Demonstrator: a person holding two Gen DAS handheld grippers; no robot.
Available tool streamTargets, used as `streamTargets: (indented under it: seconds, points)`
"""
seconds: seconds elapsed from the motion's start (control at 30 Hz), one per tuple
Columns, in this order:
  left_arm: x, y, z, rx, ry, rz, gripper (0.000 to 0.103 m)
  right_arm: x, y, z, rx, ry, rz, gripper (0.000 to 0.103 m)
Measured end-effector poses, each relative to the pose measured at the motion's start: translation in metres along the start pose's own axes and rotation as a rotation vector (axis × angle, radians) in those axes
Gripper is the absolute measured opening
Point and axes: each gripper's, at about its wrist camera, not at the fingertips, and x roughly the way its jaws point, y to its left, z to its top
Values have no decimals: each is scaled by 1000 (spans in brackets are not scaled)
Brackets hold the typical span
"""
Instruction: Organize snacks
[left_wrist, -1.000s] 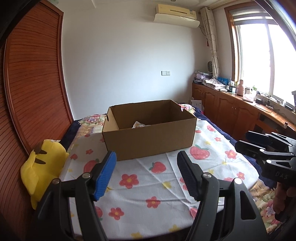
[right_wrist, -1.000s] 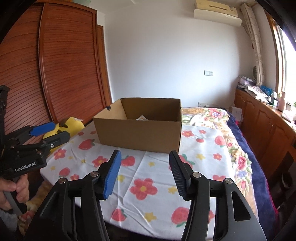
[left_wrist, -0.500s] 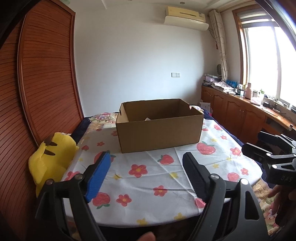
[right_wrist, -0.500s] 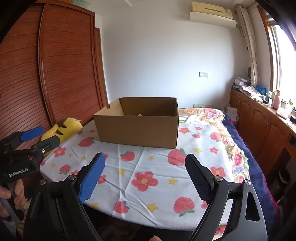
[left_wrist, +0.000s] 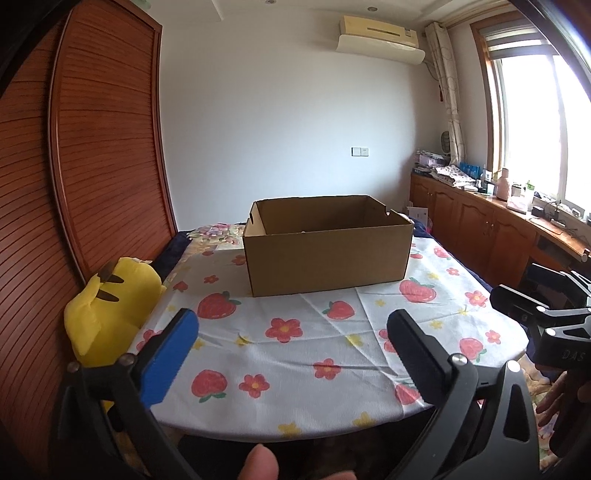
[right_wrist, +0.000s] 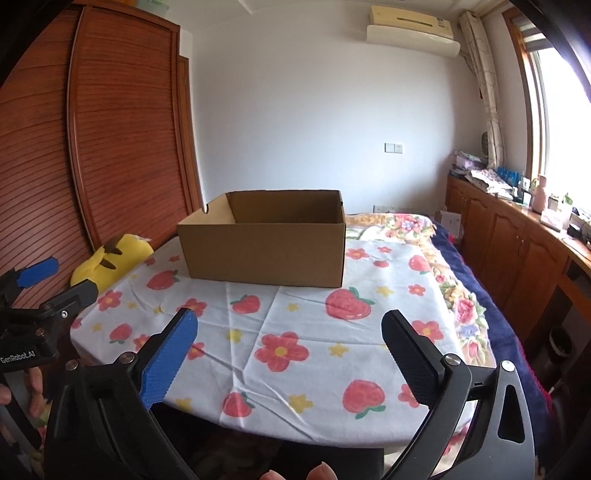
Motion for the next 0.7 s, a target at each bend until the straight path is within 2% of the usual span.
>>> streamTargets:
  seconds: [0.7]
  points:
    - [-6, 2, -11, -32, -7, 33, 103, -8, -3, -7, 18, -13, -44, 102]
